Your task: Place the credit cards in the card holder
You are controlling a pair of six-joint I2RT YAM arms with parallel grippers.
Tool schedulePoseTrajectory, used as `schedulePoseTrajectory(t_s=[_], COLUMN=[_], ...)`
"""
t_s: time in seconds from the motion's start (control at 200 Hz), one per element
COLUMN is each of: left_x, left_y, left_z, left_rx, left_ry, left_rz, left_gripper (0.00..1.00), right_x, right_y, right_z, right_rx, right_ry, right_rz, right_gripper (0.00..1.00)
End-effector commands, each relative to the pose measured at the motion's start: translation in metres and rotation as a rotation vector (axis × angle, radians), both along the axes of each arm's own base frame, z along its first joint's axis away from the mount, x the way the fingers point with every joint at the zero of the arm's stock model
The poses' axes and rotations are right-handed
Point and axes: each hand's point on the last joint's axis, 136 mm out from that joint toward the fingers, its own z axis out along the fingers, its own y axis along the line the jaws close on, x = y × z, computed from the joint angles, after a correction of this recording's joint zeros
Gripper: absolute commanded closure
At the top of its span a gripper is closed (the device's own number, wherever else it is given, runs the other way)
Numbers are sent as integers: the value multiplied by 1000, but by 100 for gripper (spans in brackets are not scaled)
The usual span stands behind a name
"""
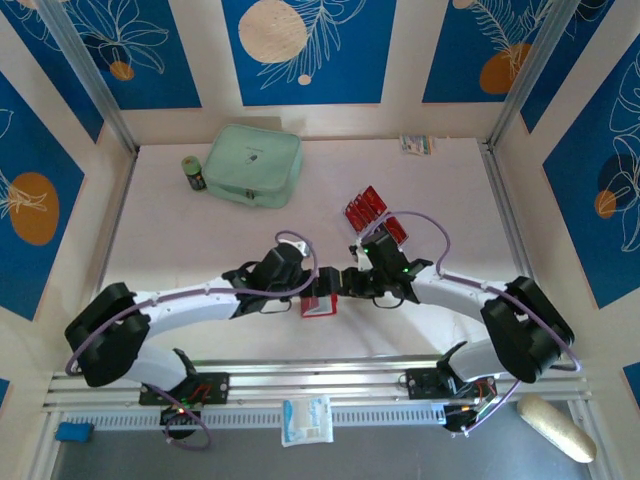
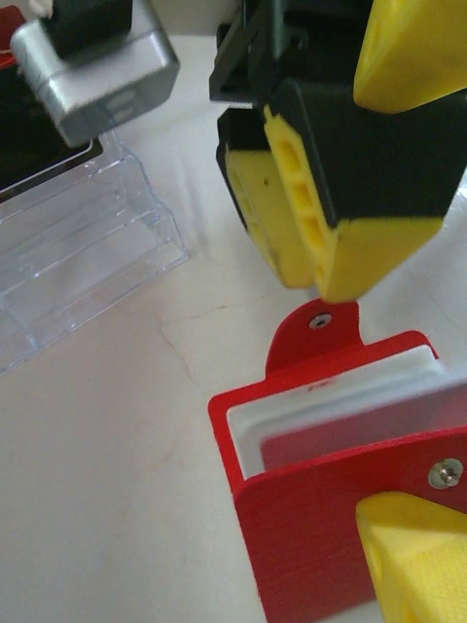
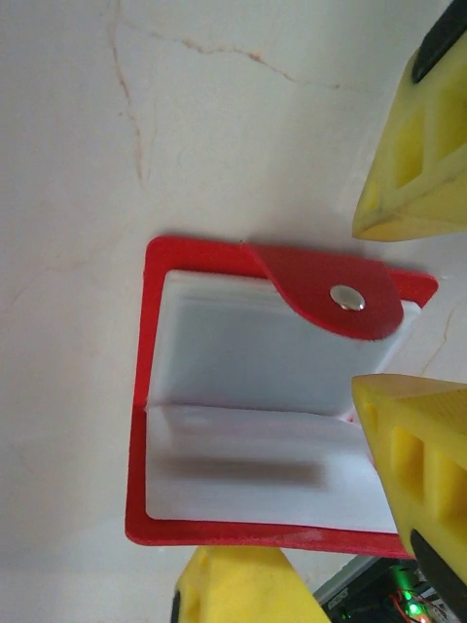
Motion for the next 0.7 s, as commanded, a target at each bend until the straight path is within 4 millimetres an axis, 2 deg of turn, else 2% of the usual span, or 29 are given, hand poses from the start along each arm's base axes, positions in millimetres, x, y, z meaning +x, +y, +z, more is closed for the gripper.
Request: schedulePoseTrajectory(t_s=[0.0, 0.215, 0.34, 0.5, 0.575, 0.695], left_x=[-1, -6, -12, -20, -20, -15], left_y=[-21, -40, -45, -41, -40, -40], left_z=[12, -2, -27, -56, -53, -28], left_rx=[-56, -40, -15, -1, -5, -8], left_ry=[-6, 6, 36, 84, 77, 32], left_rz=[-23, -44, -35, -10, -11, -24], left_gripper=[0, 0, 0, 0, 0, 0], right_x=[-2, -4, -7, -14, -17, -21], right_y=[3, -25, -45, -55, -55, -51], right_z=[-8, -12, -6, 7, 15, 30], right_rx=[2, -12, 3, 37, 56, 96], right_ry=[20, 31, 24, 6, -7, -29], right_rz=[1, -81, -140, -165, -164, -155], right_gripper=[59, 59, 59, 59, 60, 61])
